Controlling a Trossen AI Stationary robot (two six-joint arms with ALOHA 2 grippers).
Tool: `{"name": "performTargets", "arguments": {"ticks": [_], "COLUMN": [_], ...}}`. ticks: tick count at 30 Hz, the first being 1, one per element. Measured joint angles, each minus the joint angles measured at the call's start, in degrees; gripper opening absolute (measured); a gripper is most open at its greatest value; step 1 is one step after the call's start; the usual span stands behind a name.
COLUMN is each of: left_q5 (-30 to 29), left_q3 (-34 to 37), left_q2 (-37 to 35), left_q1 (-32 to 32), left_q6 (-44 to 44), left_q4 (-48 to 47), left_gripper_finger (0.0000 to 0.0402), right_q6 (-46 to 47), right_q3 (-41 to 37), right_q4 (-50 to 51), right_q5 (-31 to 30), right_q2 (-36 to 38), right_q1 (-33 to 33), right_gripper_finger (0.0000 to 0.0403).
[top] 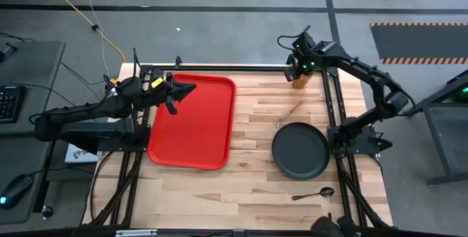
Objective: Pick and place plate/cup/fork/spoon on tray
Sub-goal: Put the brown cup on the red tray
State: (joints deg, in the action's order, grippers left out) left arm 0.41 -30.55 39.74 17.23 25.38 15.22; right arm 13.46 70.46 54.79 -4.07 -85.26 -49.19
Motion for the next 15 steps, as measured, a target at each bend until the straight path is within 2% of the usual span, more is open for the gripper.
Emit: {"name": "performTargets", "arguments": {"ticks": [3, 5, 7, 11, 15], "left_q5": [-0.13, -0.21, -0.23, -0.24, -0.69], "left_q3": [0.0, 0.0, 0.0, 0.0, 0.0], "left_q2": [-0.02, -0.02, -0.02, -0.02, -0.02], "left_q1": [0.0, 0.0, 0.0, 0.0, 0.0], "left_q6": [0.07, 1.12, 2.18, 1.7, 0.53], "left_q4": [0.02, 0.04, 0.04, 0.02, 0.04], "left_gripper_finger": [0.0003, 0.0003, 0.0003, 0.0003, 0.0003], "right_q6": [-0.87, -0.55, -0.51, -0.69, -0.86], "right_q3": [0.0, 0.0, -0.02, 0.32, 6.55], "right_q4": [-0.48, -0.79, -1.07, -1.95, -3.16], "right_q5": [-0.44, -0.44, -0.45, 0.85, 2.62], "right_q2": [-1.91, -2.8, -3.09, -2.5, -2.31], "right_q1": [0.02, 0.02, 0.14, 1.81, 6.43], "right_gripper_finger": [0.0202, 0.0176, 0.0133, 0.0021, 0.0018]}}
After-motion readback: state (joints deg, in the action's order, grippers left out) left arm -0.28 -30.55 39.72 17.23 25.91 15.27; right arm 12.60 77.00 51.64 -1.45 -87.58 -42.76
